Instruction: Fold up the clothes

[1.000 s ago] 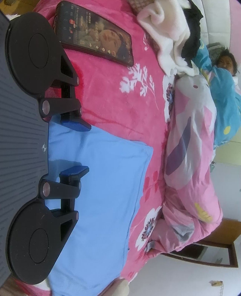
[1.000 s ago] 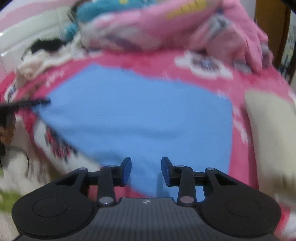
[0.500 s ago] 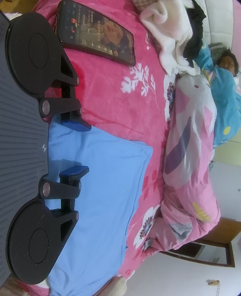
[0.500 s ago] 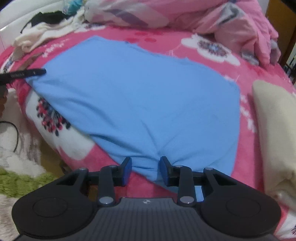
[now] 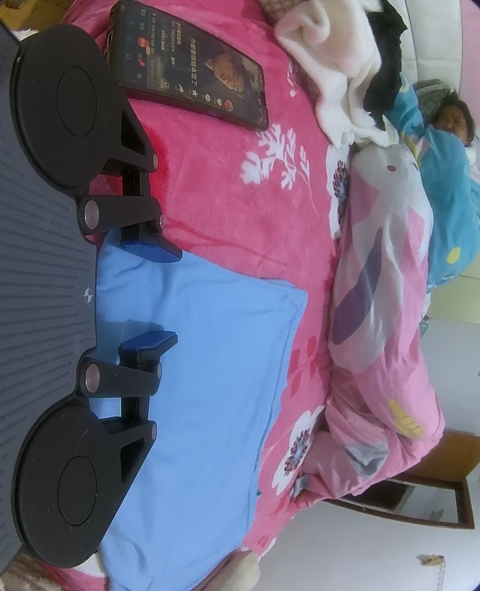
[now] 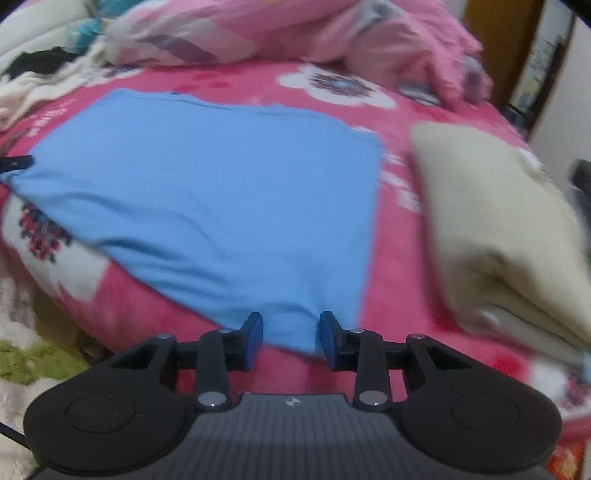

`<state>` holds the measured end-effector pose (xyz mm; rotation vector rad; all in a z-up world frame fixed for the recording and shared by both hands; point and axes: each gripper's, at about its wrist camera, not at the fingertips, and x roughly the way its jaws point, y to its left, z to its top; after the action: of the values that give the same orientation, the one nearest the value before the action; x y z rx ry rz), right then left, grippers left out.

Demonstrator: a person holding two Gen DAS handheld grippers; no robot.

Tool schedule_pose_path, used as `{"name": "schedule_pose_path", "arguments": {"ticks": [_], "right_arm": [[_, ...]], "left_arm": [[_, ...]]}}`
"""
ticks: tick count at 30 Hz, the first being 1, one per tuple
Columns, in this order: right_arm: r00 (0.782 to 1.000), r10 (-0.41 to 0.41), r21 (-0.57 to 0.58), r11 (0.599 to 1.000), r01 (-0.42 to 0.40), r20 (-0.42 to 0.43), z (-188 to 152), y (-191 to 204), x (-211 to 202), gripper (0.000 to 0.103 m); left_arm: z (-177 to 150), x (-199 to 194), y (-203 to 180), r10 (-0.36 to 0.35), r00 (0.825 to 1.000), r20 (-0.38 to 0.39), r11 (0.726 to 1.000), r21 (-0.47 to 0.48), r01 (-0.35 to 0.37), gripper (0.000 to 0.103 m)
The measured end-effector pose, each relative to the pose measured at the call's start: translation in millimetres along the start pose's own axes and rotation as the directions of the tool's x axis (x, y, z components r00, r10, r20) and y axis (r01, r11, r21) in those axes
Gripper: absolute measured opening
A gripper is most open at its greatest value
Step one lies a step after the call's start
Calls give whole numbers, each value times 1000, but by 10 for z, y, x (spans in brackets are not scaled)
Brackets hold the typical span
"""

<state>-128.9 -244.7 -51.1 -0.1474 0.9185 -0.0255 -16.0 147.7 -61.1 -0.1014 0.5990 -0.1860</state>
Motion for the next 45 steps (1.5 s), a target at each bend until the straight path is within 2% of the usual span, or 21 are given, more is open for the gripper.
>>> {"name": "schedule_pose_path", "arguments": {"ticks": [1,3,5,10,13,17,21,24,27,29,32,37,41,45], "right_arm": [[999,-30,1,1000,30,17,23,-14,-75,35],[996,-36,31,999,33,85,102,-79,-241,35],[987,9,53,998,-18,158,197,-82,-333,37],[986,72,28,997,-77,149,203,89,-126,38],[974,127,50,989,-139,188,204,160,-119,42],[951,191,49,977,-209,242,331,283,-120,43],[927,249,37,962,-269,279,505,479,-57,49],[905,292,27,949,-315,309,608,622,-57,49],[890,316,26,939,-343,329,628,715,-60,50],[889,323,31,936,-352,324,621,756,-40,50],[899,322,46,935,-351,298,608,799,6,51],[902,330,47,933,-356,280,606,855,42,52],[902,339,19,934,-357,268,648,942,58,53],[896,350,-23,933,-358,274,677,1038,17,56]], "left_arm": [[3,-1,-4,1,1000,-1,1000,2,-1,41],[9,-6,-11,5,1000,-3,1000,3,-5,41],[20,-12,-19,10,1000,-6,1000,0,-10,41],[87,-219,7,62,998,15,998,-17,-62,43],[96,-466,105,67,997,30,995,-78,-64,49],[-9,-648,213,-10,1000,-9,979,-206,8,50],[-128,-546,239,-97,994,-51,945,-319,76,51],[-134,-430,229,-137,989,-63,923,-370,104,51],[-110,-363,216,-156,986,-54,914,-387,123,51],[-114,-317,223,-159,986,-56,909,-399,124,51],[-156,-275,253,-168,984,-61,896,-425,127,51],[-225,-297,273,-204,978,-43,874,-457,163,51],[-245,-263,344,-243,970,-2,832,-515,207,51],[-242,-234,422,-224,973,59,795,-567,217,51]]}}
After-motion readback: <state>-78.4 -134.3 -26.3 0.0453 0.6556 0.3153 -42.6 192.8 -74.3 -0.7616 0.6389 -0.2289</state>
